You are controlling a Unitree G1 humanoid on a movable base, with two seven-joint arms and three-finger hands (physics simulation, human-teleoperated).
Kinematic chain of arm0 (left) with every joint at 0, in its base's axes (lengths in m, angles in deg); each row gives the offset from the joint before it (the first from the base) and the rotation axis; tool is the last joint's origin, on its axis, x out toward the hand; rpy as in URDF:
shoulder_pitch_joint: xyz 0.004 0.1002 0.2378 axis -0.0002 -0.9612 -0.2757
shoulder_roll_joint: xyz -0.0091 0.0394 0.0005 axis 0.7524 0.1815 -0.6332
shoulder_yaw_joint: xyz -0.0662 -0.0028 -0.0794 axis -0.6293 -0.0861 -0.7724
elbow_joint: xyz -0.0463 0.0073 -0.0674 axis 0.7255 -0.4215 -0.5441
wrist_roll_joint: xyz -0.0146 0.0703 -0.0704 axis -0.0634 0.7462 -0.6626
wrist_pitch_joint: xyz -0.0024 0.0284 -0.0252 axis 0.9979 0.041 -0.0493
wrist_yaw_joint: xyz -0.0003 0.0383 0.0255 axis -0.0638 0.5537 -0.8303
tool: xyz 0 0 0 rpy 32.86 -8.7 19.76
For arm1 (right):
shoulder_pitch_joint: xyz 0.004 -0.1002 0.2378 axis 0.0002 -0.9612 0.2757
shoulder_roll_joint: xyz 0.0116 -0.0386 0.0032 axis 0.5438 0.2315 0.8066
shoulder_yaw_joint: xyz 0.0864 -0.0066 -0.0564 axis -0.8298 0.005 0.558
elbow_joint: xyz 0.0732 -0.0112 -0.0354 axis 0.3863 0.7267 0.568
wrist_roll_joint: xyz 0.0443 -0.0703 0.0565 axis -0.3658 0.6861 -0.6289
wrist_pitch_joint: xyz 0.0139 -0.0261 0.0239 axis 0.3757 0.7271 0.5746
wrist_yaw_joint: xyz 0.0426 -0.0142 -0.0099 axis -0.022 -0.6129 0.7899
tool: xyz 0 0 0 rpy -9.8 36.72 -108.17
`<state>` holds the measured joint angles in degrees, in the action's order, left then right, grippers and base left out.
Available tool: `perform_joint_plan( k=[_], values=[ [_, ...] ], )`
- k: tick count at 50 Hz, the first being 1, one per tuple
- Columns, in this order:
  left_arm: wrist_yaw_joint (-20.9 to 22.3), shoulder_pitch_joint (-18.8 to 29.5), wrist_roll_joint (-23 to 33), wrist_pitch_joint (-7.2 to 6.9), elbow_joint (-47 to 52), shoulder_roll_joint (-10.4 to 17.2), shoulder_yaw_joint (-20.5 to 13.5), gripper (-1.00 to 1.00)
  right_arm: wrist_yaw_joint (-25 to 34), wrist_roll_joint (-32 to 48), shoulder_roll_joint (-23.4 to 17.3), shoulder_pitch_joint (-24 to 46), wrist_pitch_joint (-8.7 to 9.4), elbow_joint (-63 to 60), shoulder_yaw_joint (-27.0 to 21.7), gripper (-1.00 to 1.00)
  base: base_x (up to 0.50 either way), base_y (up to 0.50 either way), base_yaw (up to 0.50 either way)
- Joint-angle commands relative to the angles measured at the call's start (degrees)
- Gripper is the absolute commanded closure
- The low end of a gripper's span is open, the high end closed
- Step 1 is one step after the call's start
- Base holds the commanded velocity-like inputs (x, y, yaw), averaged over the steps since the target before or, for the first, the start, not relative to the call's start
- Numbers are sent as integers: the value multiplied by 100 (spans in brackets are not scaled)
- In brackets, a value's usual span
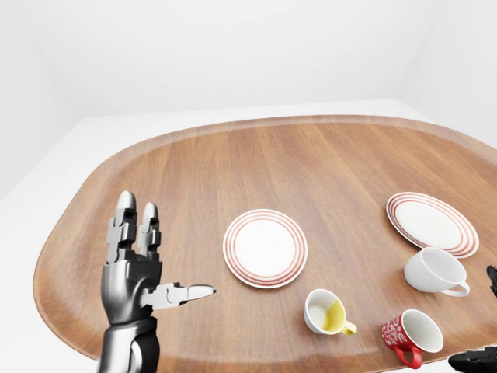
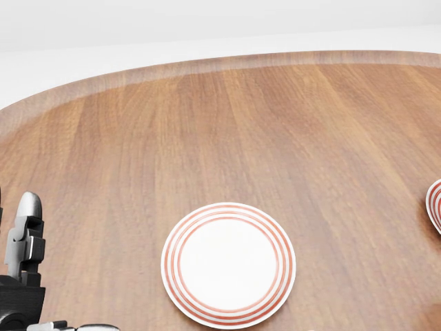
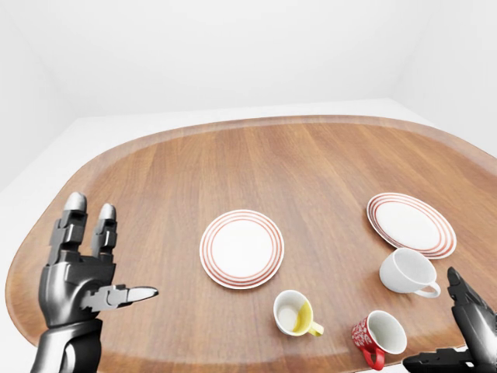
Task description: Put the red mug on the left plate.
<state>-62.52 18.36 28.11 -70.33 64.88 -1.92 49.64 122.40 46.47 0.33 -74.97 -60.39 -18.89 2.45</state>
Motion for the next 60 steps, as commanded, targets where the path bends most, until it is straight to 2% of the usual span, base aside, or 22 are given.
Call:
perform_joint_plan(
  k=[1,20,30,37,55,60],
  values=[
    [1,18,-7,0,-16,0,-10,-100,0,86,-37,143,0,-350,324,-100,0,0,0],
    [-23,6,50,0,-58,12,50,-100,0,-184,-9,94,0,-287,93,-100,0,0,0],
    [-37,-3,68,0,-53,29,81,-100,0,-329,-53,114,0,148,332,-100,0,0,0],
    [-39,22,90,0,-82,32,90,-100,0,-394,-40,46,-139,373,341,-100,0,0,0],
    [-58,27,130,0,-112,52,132,-100,-99,-303,-175,44,-154,904,489,-100,0,0,0],
    [-68,27,133,0,-117,62,143,-100,-304,-478,-248,19,-304,1265,486,-100,0,0,0]
  ],
)
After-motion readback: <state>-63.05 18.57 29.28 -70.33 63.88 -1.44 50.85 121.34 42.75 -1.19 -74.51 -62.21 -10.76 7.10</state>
